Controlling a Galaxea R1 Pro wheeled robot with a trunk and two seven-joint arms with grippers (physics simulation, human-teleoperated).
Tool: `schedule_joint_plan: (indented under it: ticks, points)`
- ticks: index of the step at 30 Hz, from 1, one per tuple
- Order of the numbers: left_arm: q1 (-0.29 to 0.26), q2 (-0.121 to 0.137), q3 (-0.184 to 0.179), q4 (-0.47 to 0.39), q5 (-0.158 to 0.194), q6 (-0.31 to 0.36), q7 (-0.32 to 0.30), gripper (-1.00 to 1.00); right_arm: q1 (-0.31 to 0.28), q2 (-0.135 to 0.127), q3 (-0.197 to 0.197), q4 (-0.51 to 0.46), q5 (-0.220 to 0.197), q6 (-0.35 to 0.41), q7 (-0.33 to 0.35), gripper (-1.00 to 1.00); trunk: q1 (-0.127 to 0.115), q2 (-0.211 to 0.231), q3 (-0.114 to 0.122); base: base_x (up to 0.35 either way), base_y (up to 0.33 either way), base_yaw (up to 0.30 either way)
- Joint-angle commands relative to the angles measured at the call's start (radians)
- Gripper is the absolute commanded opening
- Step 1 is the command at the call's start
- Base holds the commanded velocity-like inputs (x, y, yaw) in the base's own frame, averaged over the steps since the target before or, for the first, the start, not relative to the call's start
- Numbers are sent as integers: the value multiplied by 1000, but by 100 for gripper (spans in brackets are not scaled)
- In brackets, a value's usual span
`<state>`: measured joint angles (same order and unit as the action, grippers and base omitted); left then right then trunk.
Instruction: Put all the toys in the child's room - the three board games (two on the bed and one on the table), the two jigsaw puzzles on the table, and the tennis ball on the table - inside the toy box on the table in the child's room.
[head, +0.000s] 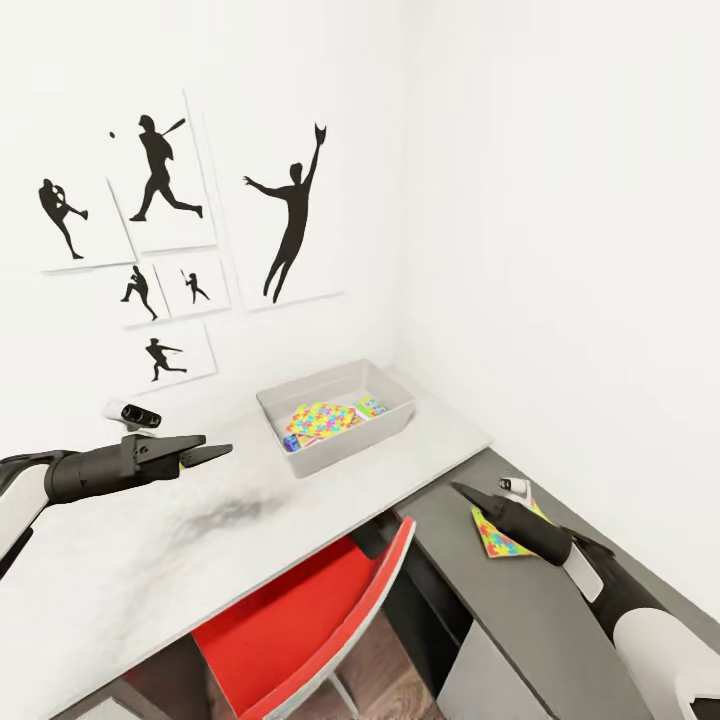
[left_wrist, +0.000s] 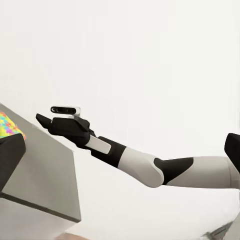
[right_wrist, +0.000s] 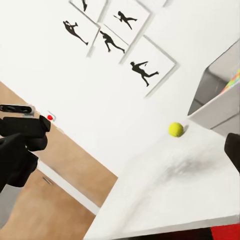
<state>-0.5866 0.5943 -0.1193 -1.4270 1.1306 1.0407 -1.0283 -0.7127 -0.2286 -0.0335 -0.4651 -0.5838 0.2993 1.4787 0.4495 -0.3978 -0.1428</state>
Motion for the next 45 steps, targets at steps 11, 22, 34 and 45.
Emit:
schedule_joint_plan:
  ticks: [11,22,34,45]
  points:
    - [-2,1,-2,0,1,3,-3,100,-1,0,0,0,-2,11,3,100,1,-2,-2,-14,-15,-278]
    - [-1,1,-2,0,-1,2,-3,100,-1,0,0,0,-2,11,3,100,1,-2,-2,0,0,-280]
    - [-1,1,-2,0,-2,2,-3,100,-1,-2,-1,1,-2,11,4,100,1,-2,-2,0,0,-238]
    - [-1,1,-1,0,-2,2,-3,100,-1,-1,-2,2,-2,11,3,100,1,-2,-2,0,0,-19]
